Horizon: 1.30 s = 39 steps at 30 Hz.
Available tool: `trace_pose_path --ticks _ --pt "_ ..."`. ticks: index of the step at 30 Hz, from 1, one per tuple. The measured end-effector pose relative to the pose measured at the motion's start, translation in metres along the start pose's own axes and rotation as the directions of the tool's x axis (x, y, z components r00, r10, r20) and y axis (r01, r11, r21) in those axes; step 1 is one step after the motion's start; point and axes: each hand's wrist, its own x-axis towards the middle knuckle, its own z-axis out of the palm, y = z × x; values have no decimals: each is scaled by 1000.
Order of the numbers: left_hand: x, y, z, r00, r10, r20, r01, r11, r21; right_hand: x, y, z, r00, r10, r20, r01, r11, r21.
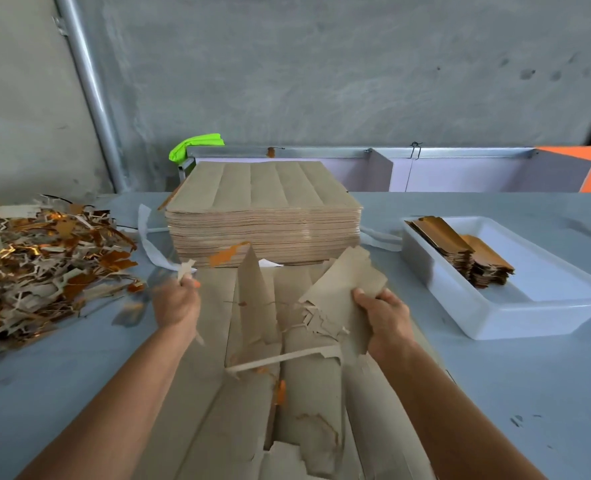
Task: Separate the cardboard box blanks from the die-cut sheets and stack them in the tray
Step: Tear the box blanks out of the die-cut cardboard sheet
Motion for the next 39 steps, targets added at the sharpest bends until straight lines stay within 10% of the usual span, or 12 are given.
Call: trace_pose_path --ticks 4,7,10,15,20,30,34,39 --pt "-22 -1 -1 922 155 354 -272 911 311 -1 3 -2 1000 6 6 -6 1000 -29" --pt "-59 17 -3 860 325 394 -505 657 560 -2 7 -1 1000 -1 18 2 998 -56" --pt "-94 32 -7 568 608 554 -819 485 308 -3 8 -1 998 -48 42 51 995 -83" --pt "-132 26 0 315 291 903 -813 574 99 -7 6 2 978 -183 105 197 969 -148" --pt "-127 16 4 401 464 790 -781 624 30 -7 6 0 932 -323 164 362 865 -348" --pt "-104 2 -5 675 483 559 -459 867 -194 10 -14 -27 892 -416 -176 316 854 -414" --pt "-102 2 -5 678 529 510 -414 849 -328 2 -28 -38 865 -483 137 455 637 -623" --pt "-102 10 -5 687 575 444 -391 808 -441 -18 -35 -24 730 -209 651 682 295 -669"
